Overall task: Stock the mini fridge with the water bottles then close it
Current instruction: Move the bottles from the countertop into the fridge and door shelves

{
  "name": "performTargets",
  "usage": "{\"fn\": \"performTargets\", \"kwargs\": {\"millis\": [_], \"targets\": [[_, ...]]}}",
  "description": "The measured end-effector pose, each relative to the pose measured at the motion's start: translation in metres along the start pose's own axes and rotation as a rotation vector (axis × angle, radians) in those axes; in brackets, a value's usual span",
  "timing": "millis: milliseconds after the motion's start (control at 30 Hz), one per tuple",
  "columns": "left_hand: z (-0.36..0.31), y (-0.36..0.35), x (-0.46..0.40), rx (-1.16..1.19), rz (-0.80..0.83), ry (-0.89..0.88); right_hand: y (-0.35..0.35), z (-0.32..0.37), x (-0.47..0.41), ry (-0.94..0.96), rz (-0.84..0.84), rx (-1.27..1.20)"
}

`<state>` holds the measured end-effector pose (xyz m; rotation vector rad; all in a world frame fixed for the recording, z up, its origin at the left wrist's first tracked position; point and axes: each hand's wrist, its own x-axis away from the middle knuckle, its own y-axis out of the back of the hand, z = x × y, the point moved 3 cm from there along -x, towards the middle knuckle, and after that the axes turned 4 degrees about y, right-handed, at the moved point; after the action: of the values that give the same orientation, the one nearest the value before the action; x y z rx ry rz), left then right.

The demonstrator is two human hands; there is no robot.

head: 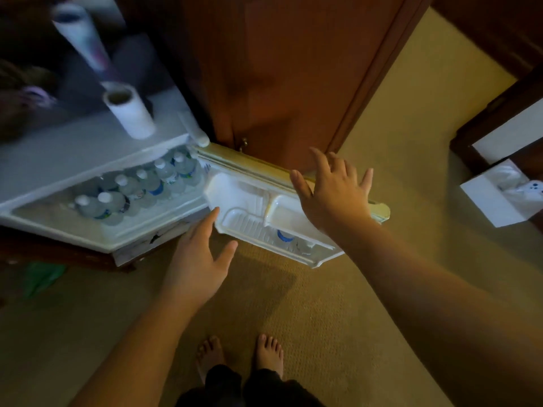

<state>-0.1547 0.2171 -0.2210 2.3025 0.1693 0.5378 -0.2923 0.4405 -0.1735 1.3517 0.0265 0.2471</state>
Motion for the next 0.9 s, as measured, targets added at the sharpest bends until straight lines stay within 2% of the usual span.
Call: {"fn": "performTargets", "kwargs": {"millis": [100, 200, 300, 367, 500, 667, 833, 900], "targets": [[-0.048, 0.087, 0.032, -0.005, -0.159, -0.097, 0.076, 0.047, 0.034, 0.133, -0.085, -0.032], [-0.095, 0.171, 0.066, -0.029, -0.365, -0.237, 0.151, 0.096, 0.057, 0.310, -0.263, -0.091], [-0.129, 0.245, 0.092, -0.013, -0.545, -0.309, 0.220, 0.145, 0.061, 0.461, -0.426, -0.202], [-0.147, 0.289, 0.102, -0.006, -0.652, -0.356, 0.261, 0.176, 0.054, 0.543, -0.473, -0.257], [-0.163, 0.366, 0.099, -0.001, -0.767, -0.392, 0.323, 0.233, 0.019, 0.638, -0.374, -0.274], [-0.151, 0.432, 0.053, 0.053, -0.774, -0.291, 0.344, 0.295, -0.052, 0.649, -0.285, -0.152], [-0.161, 0.485, -0.018, 0.077, -0.711, -0.292, 0.311, 0.335, -0.126, 0.754, -0.047, 0.176], [-0.177, 0.504, -0.054, 0.042, -0.643, -0.291, 0.297, 0.341, -0.147, 0.781, -0.021, 0.343]]}}
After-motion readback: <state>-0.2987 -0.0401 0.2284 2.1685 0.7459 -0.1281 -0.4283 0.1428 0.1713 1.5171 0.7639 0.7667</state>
